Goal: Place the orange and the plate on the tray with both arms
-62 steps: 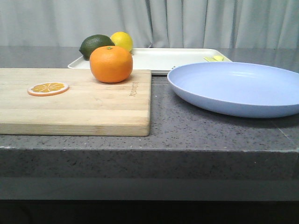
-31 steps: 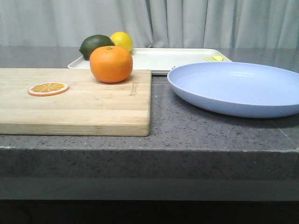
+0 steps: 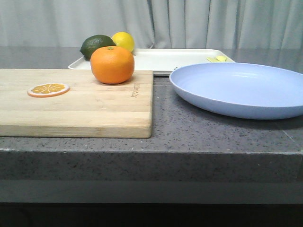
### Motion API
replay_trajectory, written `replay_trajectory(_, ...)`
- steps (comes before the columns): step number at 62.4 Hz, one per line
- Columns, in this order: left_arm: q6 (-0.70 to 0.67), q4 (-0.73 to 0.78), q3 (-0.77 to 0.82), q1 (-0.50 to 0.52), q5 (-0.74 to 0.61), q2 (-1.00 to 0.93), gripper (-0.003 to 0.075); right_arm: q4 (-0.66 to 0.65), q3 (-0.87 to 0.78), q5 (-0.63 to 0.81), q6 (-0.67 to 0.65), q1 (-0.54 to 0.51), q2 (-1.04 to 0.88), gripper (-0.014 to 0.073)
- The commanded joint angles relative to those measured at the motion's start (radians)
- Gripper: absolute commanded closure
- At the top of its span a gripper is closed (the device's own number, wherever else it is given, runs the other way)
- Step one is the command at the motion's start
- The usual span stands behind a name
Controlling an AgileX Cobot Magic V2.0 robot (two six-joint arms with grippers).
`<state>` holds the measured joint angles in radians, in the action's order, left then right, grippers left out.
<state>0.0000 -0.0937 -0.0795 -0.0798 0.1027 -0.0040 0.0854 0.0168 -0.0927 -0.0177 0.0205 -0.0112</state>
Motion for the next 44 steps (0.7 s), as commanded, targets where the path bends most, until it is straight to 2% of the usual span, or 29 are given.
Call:
replay_trajectory(1,-0.007,-0.01,-0.13,-0.001,0.023,-0.014,0.074,0.001,0.094,0.068,0.001,-0.005,-0.017,0.066)
replay_trajectory(14,-0.007,-0.01,-0.351,-0.001,0.229,0.022,0.074,-0.007,0.295,-0.07,0.002,-0.005,0.05,0.066)
replay_trajectory(32,-0.007,-0.01,-0.638,-0.001,0.465,0.267,0.074,-0.051,0.558,-0.327,0.002,-0.005,0.286,0.066)
replay_trajectory(38,-0.007,-0.01,-0.688,-0.001,0.527,0.351,0.074,-0.058,0.611,-0.391,0.003,-0.005,0.358,0.066)
replay_trajectory(44,-0.007,-0.036,-0.69,-0.001,0.533,0.409,0.074,-0.058,0.628,-0.418,0.003,-0.005,0.417,0.066)
